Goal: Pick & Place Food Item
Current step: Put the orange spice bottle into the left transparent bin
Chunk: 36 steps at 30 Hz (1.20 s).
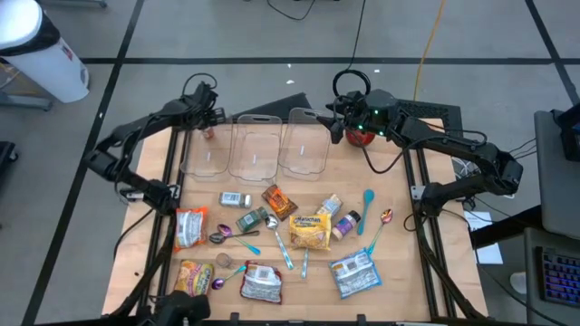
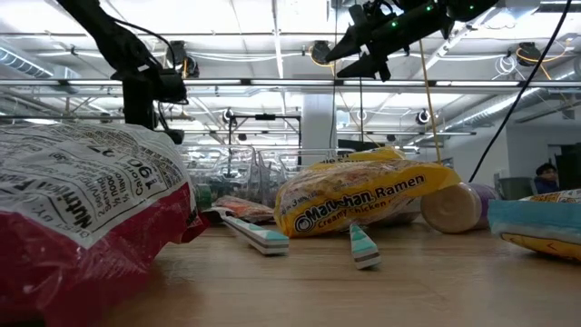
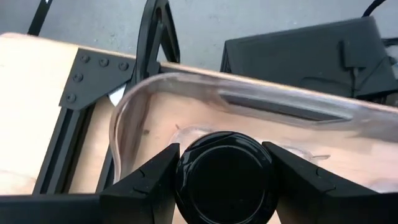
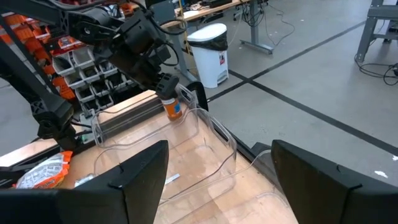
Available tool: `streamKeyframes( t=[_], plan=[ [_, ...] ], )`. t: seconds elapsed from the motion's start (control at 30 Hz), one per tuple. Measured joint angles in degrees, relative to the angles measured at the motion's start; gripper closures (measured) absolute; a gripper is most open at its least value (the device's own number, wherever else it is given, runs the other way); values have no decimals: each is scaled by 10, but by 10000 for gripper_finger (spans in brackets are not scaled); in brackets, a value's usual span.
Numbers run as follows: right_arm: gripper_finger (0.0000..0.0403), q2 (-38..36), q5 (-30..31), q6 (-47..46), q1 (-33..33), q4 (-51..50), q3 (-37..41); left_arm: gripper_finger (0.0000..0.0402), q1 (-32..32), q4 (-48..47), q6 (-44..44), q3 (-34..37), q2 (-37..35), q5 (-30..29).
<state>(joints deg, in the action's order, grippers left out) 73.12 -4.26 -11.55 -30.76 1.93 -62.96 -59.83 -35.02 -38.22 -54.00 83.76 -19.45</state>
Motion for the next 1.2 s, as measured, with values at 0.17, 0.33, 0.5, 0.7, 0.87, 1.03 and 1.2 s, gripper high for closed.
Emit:
streamKeyframes(
  t=[0.17,0.33,0.5,0.7,0.87,1.03,1.2],
  plan=[
    [124,0,0,-11,0,0,0,194,0,-3,-10,0,7,4],
    [124,0,0,-12,0,0,0,194,0,1,-11,0,7,3],
    [124,0,0,-12,0,0,0,167,0,0,-11,0,7,3],
    [124,0,0,-12,0,0,0,131,0,1,-11,0,6,0],
    [124,0,0,-12,0,0,0,128,0,1,-9,0,6,1],
    [124,0,0,-12,0,0,0,134,0,1,3,0,3,14],
    [124,0,0,-12,0,0,0,145,0,1,19,0,-15,16]
  ],
)
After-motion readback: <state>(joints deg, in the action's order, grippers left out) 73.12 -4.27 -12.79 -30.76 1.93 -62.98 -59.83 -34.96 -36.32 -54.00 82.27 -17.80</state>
